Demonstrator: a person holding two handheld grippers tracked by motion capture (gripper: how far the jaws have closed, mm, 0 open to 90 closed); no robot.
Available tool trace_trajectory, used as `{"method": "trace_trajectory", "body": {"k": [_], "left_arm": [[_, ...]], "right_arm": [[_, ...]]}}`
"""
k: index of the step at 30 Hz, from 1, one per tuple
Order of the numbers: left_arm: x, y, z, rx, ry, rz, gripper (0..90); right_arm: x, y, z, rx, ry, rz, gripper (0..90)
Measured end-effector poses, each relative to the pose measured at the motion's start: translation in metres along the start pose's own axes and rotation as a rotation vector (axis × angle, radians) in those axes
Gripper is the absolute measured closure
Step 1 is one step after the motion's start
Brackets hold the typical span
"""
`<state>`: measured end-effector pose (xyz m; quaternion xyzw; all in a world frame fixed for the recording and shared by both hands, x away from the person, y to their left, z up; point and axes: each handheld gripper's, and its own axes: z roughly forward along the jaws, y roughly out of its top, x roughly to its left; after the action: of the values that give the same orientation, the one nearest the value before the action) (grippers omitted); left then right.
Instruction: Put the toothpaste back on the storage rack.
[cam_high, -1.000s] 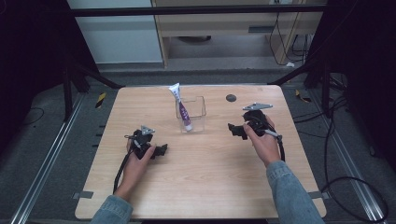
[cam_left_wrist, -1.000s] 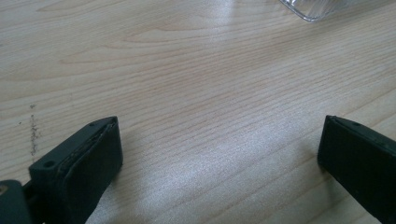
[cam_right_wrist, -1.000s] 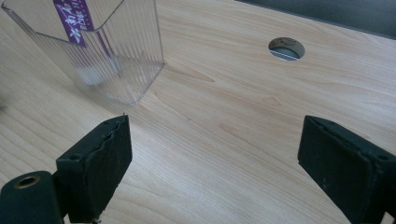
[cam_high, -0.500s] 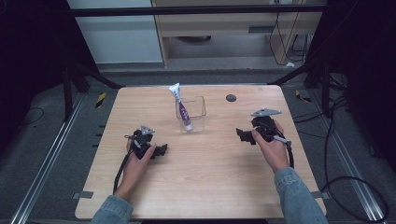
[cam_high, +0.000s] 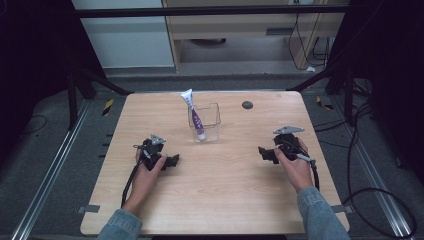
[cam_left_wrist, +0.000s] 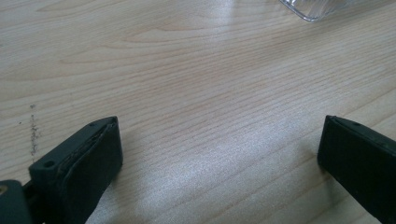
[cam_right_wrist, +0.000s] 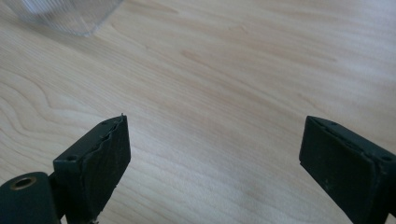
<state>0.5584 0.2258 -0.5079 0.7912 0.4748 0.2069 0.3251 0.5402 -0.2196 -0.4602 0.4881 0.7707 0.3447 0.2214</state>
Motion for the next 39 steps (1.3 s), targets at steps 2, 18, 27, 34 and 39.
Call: {"method": "trace_trajectory", "body": {"k": [2,18,27,34,39], "left_arm": [[0.0,0.0,0.0,0.0,0.0,0.0,0.0],[0.0,0.0,0.0,0.0,0.0,0.0,0.0],[0.0,0.0,0.0,0.0,0.0,0.0,0.0],[0.0,0.0,0.0,0.0,0.0,0.0,0.0],[0.0,0.0,0.0,0.0,0.0,0.0,0.0]], "right_arm": [[-0.002,-0.007,0.003,0.013,-0.003,0.005,9.3],[-0.026,-0.032,0.012,0.024,-0.041,0.084,9.6],[-0.035,-0.037,0.018,0.022,-0.056,0.13,9.7],[-0.036,-0.039,0.022,0.03,-0.065,0.136,8.5],[-0.036,-0.041,0.025,0.034,-0.074,0.139,7.7]]}}
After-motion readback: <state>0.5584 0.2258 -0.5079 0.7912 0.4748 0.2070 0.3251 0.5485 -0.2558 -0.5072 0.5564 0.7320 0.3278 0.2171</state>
